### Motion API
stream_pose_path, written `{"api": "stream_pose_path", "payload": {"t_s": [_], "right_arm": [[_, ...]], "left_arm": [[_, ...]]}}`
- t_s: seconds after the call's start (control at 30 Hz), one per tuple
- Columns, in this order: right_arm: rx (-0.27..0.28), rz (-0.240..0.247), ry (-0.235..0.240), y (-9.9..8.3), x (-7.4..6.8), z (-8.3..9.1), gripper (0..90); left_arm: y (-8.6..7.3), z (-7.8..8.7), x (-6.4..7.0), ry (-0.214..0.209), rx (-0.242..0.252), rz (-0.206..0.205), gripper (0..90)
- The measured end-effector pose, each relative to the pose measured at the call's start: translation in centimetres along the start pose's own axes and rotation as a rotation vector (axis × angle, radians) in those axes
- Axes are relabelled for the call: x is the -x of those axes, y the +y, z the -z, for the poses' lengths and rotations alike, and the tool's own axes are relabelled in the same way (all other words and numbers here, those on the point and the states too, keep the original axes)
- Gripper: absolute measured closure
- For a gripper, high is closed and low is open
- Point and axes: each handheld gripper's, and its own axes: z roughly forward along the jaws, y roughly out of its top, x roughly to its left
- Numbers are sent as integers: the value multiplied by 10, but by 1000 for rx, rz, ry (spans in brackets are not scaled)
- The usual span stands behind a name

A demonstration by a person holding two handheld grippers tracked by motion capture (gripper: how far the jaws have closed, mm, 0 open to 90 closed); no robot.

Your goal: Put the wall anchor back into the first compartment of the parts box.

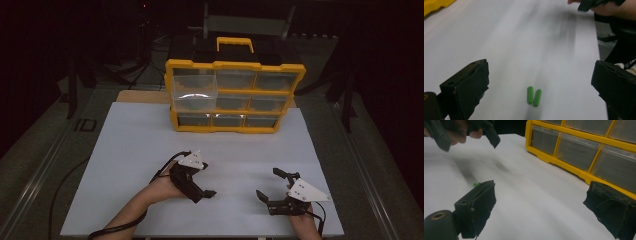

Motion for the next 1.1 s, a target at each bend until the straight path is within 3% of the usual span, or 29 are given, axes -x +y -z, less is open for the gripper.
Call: {"api": "stream_pose_path", "payload": {"t_s": [0.2, 0.37, 0.7, 0.87, 1.03, 1.1], "right_arm": [[0, 1, 1, 0, 0, 0, 85], [-1, 1, 2, 0, 0, 0, 85], [-2, 8, 1, 0, -1, 0, 85], [-7, 11, 2, 0, -1, -1, 85], [-6, 10, 1, 0, -1, -1, 85], [-6, 12, 2, 0, -1, -1, 85]], "left_arm": [[-10, -10, -2, 21, -18, -9, 98], [-17, -23, -3, 39, -47, 11, 181], [-26, -38, -7, 46, -105, 24, 534], [-29, -41, -9, 36, -129, 14, 639], [-28, -41, -10, 53, -146, -10, 704], [-27, -41, -10, 59, -149, -11, 777]]}}
